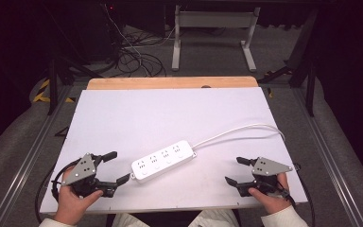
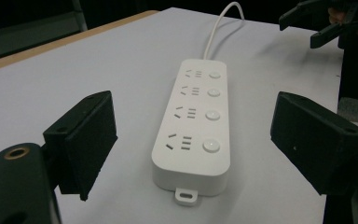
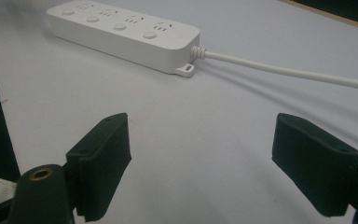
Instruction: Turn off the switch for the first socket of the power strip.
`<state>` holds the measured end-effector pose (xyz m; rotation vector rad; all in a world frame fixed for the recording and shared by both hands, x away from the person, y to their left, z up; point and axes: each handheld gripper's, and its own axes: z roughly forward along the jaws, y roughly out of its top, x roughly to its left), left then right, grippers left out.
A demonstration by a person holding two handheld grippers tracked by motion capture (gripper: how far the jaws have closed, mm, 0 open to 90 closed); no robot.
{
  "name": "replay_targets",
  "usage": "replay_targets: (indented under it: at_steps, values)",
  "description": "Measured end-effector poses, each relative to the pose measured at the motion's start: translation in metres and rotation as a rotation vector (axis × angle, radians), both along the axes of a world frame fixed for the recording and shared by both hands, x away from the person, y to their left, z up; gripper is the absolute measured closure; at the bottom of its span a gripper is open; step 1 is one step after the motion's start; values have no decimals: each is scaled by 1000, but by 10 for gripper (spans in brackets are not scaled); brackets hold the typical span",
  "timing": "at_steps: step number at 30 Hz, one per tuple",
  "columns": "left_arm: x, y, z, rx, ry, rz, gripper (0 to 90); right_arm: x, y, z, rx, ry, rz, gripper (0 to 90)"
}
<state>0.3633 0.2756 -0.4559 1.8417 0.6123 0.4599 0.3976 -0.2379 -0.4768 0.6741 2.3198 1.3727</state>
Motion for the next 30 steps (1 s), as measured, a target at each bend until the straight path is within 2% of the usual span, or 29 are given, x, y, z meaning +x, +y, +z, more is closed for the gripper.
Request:
replay_targets:
  at_steps: [3,7,8,10,16,19,24,30]
  values:
    - [0,3,-6,-35,26,-1,149,0,0,0,4,1,-1,198]
    - [-2,8,-14,-25,32,19,155,0,-1,0,6,3,-2,198]
    - [-2,10,-16,-9,29,22,159,0,-1,0,7,3,-3,198]
    - [-3,10,-19,-13,45,30,170,0,-1,0,7,0,-2,198]
    - [-5,10,-15,-3,35,56,173,0,-1,0,8,1,-2,198]
    - [-6,8,-14,-15,59,63,169,0,-1,0,8,0,-1,198]
    - [-6,8,-13,-7,49,68,168,0,-1,0,6,1,-1,198]
    - [-7,8,-13,51,16,79,139,1,-1,0,6,0,-1,198]
